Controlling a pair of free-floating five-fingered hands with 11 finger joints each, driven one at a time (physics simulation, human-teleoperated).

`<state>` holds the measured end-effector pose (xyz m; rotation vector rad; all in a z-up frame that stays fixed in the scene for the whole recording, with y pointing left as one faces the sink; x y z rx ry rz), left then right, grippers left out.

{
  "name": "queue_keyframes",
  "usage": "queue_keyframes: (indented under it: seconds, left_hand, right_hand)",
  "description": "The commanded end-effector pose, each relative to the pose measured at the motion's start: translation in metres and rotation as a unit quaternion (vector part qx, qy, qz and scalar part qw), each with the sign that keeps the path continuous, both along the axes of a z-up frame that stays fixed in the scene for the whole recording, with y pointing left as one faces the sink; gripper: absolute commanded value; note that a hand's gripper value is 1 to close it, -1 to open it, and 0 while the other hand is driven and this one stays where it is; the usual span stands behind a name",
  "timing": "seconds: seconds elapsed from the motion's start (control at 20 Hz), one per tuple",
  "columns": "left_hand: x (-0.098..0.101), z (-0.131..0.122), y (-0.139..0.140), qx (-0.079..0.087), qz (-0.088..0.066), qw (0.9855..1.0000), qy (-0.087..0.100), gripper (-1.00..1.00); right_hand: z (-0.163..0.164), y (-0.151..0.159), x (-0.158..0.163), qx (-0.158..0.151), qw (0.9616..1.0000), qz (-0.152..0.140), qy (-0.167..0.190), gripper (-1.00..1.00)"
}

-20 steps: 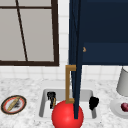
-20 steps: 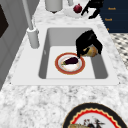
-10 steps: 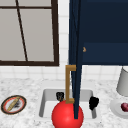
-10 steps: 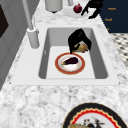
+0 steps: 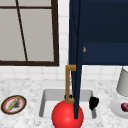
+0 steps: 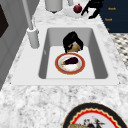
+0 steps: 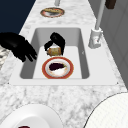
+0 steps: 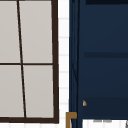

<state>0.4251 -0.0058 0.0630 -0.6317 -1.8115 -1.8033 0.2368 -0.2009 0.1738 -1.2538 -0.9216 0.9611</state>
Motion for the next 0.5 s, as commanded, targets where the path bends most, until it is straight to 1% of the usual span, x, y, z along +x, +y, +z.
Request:
queue_keyframes:
  seconds: [0.0, 0.2, 0.3, 0.35, 0.4, 0.45]
  left_hand:
    - [0.013, -0.031, -0.026, 0.000, 0.012, 0.9999, 0.000, 1.00]
    - [0.031, -0.065, -0.049, -0.001, 0.015, 0.9999, 0.001, 1.00]
    - [0.040, -0.079, -0.059, -0.002, 0.019, 0.9998, 0.000, 1.00]
    - [0.044, -0.087, -0.063, -0.005, 0.020, 0.9998, 0.000, 1.00]
    - [0.049, -0.098, -0.065, -0.013, 0.022, 0.9997, 0.000, 1.00]
    - [0.054, -0.106, -0.069, -0.015, 0.022, 0.9996, -0.002, 1.00]
  right_hand:
    - [0.000, 0.000, 0.000, 0.000, 1.0000, 0.000, 0.000, 0.00]
    - [0.000, 0.000, 0.000, 0.000, 1.0000, 0.000, 0.000, 0.00]
    - [0.000, 0.000, 0.000, 0.000, 1.0000, 0.000, 0.000, 0.00]
    - [0.000, 0.000, 0.000, 0.000, 1.0000, 0.000, 0.000, 0.00]
    - [0.000, 0.000, 0.000, 0.000, 1.0000, 0.000, 0.000, 0.00]
    - [0.000, 0.000, 0.000, 0.000, 1.0000, 0.000, 0.000, 0.00]
